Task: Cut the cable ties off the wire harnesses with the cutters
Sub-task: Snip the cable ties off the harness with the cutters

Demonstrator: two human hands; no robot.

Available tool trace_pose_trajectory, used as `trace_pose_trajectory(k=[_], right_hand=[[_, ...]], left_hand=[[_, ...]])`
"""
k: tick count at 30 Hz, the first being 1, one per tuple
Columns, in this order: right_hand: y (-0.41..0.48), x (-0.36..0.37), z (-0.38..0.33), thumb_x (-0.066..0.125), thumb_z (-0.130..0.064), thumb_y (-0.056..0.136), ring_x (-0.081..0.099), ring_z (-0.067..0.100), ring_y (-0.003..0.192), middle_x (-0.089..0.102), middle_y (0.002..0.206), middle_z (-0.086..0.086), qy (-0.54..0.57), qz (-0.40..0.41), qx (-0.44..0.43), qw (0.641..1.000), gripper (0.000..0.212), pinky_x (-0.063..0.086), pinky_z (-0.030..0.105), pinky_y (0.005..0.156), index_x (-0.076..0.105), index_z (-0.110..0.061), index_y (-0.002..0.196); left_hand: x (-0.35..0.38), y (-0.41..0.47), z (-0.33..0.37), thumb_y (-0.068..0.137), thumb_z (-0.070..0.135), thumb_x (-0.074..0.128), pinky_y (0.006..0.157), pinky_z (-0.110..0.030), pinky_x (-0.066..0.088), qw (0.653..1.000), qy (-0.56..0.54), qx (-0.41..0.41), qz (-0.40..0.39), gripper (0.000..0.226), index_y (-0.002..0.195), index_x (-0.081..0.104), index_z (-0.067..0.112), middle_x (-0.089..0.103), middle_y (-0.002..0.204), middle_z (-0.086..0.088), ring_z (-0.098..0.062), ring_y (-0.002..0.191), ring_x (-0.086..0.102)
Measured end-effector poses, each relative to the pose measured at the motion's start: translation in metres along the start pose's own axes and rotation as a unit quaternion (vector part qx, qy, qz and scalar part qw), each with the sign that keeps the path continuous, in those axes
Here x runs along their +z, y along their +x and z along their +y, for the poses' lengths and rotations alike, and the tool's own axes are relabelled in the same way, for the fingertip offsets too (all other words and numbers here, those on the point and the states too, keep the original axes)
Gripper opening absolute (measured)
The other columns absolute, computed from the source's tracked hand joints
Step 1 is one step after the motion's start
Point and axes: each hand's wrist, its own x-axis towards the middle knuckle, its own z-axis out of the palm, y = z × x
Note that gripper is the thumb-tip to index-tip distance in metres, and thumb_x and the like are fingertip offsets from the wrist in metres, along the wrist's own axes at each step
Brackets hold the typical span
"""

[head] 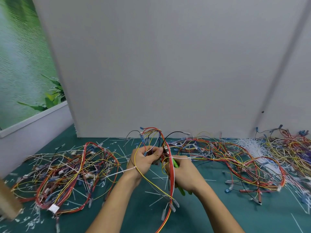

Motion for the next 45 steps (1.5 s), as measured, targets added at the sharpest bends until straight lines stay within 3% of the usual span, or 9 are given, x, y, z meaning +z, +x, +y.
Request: trace_pose_trajectory(k=[4,9,13,19,22,26,35,40,45], right_hand=[[-0.0014,-0.0006,-0.0021,0.059,-0.019,0.093,0.058,0.015,0.059,0.060,0.068,0.004,0.044,-0.021,-0.004,0.999,0.030,0.055,0.023,0.055,0.066,-0.032,0.067],[-0.0036,-0.0014,-0.0051,0.059,-0.031,0.082,0.062,0.016,0.064,0.064,0.071,0.004,0.067,-0.033,-0.001,0.997,0.012,0.058,0.025,0.060,0.065,-0.025,0.073],[-0.0038,-0.0016,-0.0030,0.058,-0.019,0.095,0.057,0.012,0.052,0.059,0.057,-0.004,0.026,-0.022,-0.008,0.999,0.041,0.053,0.023,0.052,0.063,-0.038,0.059],[-0.0024,-0.0020,-0.0025,0.058,-0.022,0.095,0.056,0.021,0.049,0.057,0.057,0.002,0.008,-0.008,0.003,1.000,0.028,0.056,0.034,0.050,0.059,-0.022,0.067],[-0.0025,-0.0021,-0.0026,0.058,-0.019,0.094,0.055,0.013,0.048,0.055,0.054,-0.004,0.006,-0.020,0.002,1.000,0.035,0.052,0.025,0.048,0.058,-0.028,0.061],[-0.0015,-0.0013,-0.0034,0.057,-0.012,0.095,0.051,0.001,0.048,0.053,0.061,-0.003,0.000,-0.039,-0.012,0.999,0.029,0.046,0.013,0.047,0.052,-0.023,0.068],[-0.0009,-0.0012,-0.0025,0.057,-0.015,0.095,0.051,-0.001,0.047,0.053,0.066,-0.001,-0.031,-0.052,-0.015,0.998,0.023,0.045,0.013,0.048,0.050,-0.018,0.073],[-0.0015,-0.0010,-0.0014,0.058,-0.020,0.096,0.058,0.015,0.053,0.057,0.070,0.003,-0.037,-0.028,0.006,0.999,0.016,0.058,0.032,0.051,0.058,-0.017,0.080],[-0.0013,-0.0022,-0.0012,0.059,-0.023,0.095,0.055,0.011,0.045,0.058,0.063,0.001,-0.031,-0.014,0.014,0.999,0.015,0.054,0.029,0.047,0.062,-0.017,0.081]], left_hand=[[0.0005,0.0012,-0.0003,0.076,0.038,0.080,0.083,-0.056,0.060,1.000,-0.006,0.005,-0.004,0.028,0.083,0.079,0.011,0.075,0.085,-0.023,-0.035,0.074,0.069],[0.0004,0.0017,-0.0029,0.080,0.034,0.078,0.082,-0.053,0.061,1.000,-0.009,0.004,-0.001,0.026,0.085,0.079,0.008,0.075,0.086,-0.023,-0.037,0.076,0.070],[0.0013,0.0026,-0.0039,0.083,0.028,0.078,0.081,-0.051,0.061,1.000,-0.013,-0.005,0.004,0.024,0.087,0.078,0.004,0.075,0.086,-0.025,-0.036,0.076,0.069],[0.0002,0.0037,-0.0054,0.087,0.022,0.076,0.082,-0.050,0.061,1.000,-0.019,-0.022,0.001,0.025,0.088,0.074,-0.003,0.073,0.091,-0.028,-0.036,0.078,0.068],[0.0016,0.0039,-0.0064,0.087,0.019,0.076,0.084,-0.053,0.059,1.000,-0.023,-0.021,0.003,0.027,0.087,0.071,-0.007,0.071,0.093,-0.033,-0.035,0.077,0.067],[0.0024,0.0041,-0.0070,0.086,0.020,0.078,0.076,-0.042,0.062,1.000,-0.016,-0.010,0.012,0.022,0.083,0.074,-0.001,0.074,0.087,-0.026,-0.030,0.074,0.069],[0.0054,0.0027,-0.0099,0.084,0.026,0.081,0.066,-0.030,0.060,1.000,-0.001,-0.004,0.027,0.021,0.079,0.077,0.007,0.076,0.080,-0.016,-0.022,0.070,0.072],[0.0066,0.0010,-0.0066,0.082,0.029,0.081,0.066,-0.029,0.061,1.000,0.007,-0.010,0.022,0.020,0.077,0.077,0.011,0.076,0.079,-0.015,-0.020,0.068,0.072],[0.0063,-0.0015,-0.0012,0.084,0.028,0.080,0.065,-0.027,0.060,1.000,0.009,-0.005,0.021,0.013,0.073,0.079,0.019,0.077,0.077,-0.009,-0.019,0.068,0.073]])
